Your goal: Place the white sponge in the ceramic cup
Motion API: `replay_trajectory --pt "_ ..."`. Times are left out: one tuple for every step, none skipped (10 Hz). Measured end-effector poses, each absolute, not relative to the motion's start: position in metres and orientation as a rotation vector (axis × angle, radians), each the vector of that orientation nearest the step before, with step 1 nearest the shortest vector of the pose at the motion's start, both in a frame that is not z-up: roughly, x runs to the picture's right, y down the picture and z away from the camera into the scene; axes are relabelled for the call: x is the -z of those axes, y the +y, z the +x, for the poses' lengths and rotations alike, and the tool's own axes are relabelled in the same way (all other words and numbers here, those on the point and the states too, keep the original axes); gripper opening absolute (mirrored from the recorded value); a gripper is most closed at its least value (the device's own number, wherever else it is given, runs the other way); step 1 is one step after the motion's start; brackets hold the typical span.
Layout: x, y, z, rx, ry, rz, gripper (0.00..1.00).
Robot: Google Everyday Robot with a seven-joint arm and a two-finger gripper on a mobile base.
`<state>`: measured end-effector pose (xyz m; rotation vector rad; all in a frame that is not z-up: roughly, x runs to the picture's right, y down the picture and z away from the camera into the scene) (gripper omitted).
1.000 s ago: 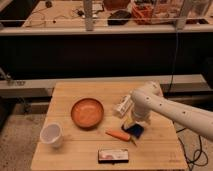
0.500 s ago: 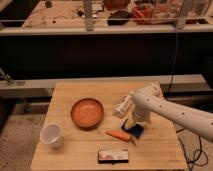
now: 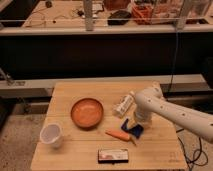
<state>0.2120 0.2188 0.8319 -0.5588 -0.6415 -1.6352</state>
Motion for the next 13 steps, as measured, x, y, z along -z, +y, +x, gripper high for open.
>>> replay_trajectory --pt "-0.831 0.220 0.208 1.658 -0.649 -0.548 0.80" --pt "-0.829 0.222 0.205 1.676 -0.661 -0.533 0.80" --pt "-0.825 0.226 0.204 1.694 -0.686 -0.514 0.80" --pt "-0.823 0.228 0.202 1.704 -0.699 -0.504 0.80" --pt "-0.822 0.229 0.199 1.714 -0.714 -0.494 0.80" --pt "-0.822 0.230 0.195 1.718 -0.740 -0.486 0.80" --pt "-0.822 0.231 0.195 1.714 -0.761 -0.484 0.80" --pt "-0.823 0.233 0.195 1.715 -0.774 -0.493 0.80" --pt "-0.824 0.234 0.192 1.721 -0.783 -0.504 0.80" --pt "-0.827 0.235 0.192 1.719 -0.793 -0.520 0.80" --pt "-0.829 0.235 0.193 1.714 -0.799 -0.530 0.79" --pt "-0.831 0.236 0.194 1.710 -0.804 -0.543 0.76" --pt "-0.834 0.236 0.192 1.711 -0.815 -0.562 0.62"
